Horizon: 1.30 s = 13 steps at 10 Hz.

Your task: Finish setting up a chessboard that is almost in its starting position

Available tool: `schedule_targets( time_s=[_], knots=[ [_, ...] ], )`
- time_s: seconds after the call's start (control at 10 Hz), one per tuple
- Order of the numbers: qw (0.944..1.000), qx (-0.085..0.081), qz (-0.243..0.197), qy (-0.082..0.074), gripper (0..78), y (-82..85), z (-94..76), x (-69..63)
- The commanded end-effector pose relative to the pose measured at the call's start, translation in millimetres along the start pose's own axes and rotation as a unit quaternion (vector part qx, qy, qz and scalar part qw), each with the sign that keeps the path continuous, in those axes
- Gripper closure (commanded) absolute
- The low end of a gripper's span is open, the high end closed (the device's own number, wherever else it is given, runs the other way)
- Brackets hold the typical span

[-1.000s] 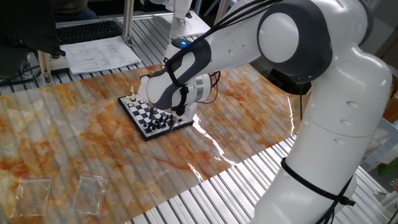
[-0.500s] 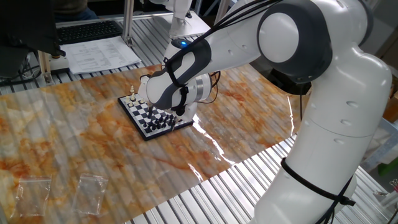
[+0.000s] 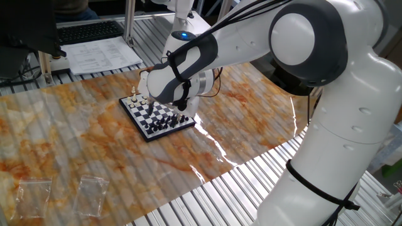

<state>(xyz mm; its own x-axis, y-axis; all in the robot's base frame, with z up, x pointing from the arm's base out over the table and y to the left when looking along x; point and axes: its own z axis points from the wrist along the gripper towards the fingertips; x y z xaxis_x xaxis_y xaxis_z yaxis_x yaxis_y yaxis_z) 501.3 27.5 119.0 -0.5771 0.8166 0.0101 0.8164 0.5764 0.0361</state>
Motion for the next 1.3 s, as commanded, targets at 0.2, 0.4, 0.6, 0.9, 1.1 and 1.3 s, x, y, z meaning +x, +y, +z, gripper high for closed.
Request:
schedule_targets(
  time_s=[0.2, 0.4, 0.6, 0.9, 1.1, 1.3],
  knots=[
    [0.9972, 0.011, -0.075, -0.002, 0.1, 10.4, -15.2, -7.0],
    [0.9954, 0.013, -0.094, 0.001, 0.1, 13.4, -19.3, -11.1],
    [0.9903, 0.013, -0.138, 0.000, 0.1, 15.9, -23.6, -18.2],
    [0.9822, 0.014, -0.187, 0.001, 0.1, 17.6, -27.1, -24.1],
    [0.9727, 0.022, -0.231, 0.001, 0.1, 18.3, -27.6, -25.3],
    [0.9697, 0.028, -0.243, -0.004, 0.1, 18.4, -27.7, -24.9]
  ],
)
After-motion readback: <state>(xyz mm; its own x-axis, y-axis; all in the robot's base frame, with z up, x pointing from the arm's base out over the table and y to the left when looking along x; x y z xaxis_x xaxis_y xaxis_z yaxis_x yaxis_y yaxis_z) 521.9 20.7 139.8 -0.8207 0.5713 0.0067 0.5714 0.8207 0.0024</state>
